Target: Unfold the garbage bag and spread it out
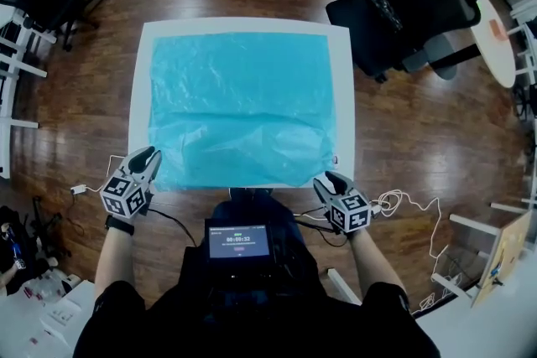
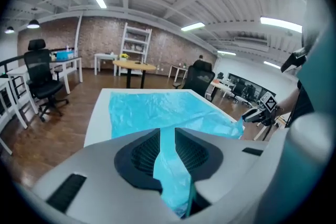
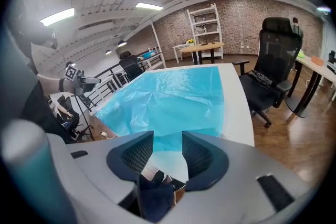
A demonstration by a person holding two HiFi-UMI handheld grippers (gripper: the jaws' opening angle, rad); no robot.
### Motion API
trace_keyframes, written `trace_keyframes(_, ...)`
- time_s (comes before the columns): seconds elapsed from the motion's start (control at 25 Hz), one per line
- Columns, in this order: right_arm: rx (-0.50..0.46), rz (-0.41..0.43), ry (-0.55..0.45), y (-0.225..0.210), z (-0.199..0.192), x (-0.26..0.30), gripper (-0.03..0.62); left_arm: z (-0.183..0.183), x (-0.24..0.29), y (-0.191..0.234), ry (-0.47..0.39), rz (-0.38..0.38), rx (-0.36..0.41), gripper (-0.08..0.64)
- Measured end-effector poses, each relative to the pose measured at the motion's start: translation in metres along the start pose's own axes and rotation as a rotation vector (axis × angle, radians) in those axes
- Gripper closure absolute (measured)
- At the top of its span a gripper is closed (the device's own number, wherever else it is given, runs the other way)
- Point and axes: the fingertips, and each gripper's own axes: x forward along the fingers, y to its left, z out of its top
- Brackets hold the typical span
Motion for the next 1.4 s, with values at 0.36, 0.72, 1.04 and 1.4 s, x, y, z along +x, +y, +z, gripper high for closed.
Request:
trace_keyframes(0.36,-0.053,-0.026,-0.136,-0.002,0.064,-0.007,0.376,0.038,0.063,-0.006,0.006,-0.046,0.085,0.37)
trace_keyframes(0.72,-0.127,0.019,-0.176,0.011,0.133,0.046,0.375,0.025,0.137,0.009,0.179,-0.036,0.103,0.348)
trace_keyframes(1.04,-0.158,0.025,-0.089,-0.007,0.167,0.122,0.376,0.009,0.182,0.029,0.282,-0.012,0.063,0.348)
trace_keyframes(1.4,-0.109,-0.018,0.078,-0.051,0.138,0.184,0.376,-0.013,0.196,0.051,0.38,0.076,0.0,0.348)
